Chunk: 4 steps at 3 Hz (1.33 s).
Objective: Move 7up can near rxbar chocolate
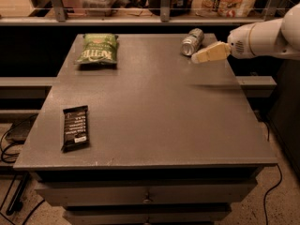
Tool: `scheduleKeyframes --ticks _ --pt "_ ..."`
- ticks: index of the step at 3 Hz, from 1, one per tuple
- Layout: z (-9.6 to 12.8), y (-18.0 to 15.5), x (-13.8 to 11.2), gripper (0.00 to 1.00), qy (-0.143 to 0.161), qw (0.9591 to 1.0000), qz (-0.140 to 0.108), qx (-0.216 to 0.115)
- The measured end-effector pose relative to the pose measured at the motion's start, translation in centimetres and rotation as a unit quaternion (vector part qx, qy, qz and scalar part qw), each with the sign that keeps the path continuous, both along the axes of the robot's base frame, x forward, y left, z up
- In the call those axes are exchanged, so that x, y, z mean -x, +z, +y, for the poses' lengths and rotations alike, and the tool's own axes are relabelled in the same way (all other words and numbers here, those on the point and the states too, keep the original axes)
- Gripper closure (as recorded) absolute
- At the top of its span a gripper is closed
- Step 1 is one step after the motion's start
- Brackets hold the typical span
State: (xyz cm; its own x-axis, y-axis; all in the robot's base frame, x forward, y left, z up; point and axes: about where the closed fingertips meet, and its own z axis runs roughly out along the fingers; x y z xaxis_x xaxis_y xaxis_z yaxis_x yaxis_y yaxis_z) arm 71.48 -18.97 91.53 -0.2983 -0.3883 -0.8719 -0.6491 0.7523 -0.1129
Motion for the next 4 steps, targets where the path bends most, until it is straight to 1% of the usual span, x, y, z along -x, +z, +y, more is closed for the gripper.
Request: scheduleKeyframes --ticks 2,3,4 --pt "0.7 -0.9 -2.6 0.0 -0.038 0.999 -0.018 -0.014" --pt "1.2 -1.0 -1.2 0.0 -0.004 0.9999 0.005 -0.012" --pt "1.2 -1.5 -2.2 0.0 -0.025 0.9996 0.0 -0.013"
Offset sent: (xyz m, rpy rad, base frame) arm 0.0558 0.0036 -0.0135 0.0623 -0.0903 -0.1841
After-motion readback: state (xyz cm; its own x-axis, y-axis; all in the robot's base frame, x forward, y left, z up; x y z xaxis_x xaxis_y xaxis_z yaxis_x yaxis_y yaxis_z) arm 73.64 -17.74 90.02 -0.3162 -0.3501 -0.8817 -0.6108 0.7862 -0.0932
